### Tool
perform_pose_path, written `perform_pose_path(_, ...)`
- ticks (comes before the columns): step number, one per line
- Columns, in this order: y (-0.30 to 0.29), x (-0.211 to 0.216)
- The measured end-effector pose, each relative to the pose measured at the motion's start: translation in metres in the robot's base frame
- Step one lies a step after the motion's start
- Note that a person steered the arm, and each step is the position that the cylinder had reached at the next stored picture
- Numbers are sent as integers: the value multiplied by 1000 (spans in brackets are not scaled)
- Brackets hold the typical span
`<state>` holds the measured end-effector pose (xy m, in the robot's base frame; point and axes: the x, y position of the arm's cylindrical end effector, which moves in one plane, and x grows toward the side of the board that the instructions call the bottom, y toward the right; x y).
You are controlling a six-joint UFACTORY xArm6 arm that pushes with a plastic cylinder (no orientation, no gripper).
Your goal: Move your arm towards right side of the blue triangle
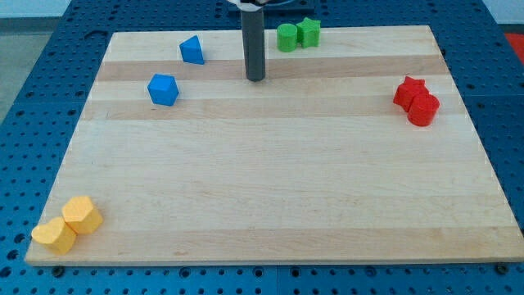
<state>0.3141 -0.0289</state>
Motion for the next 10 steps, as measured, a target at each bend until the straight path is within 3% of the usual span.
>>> perform_pose_path(10, -55, -43)
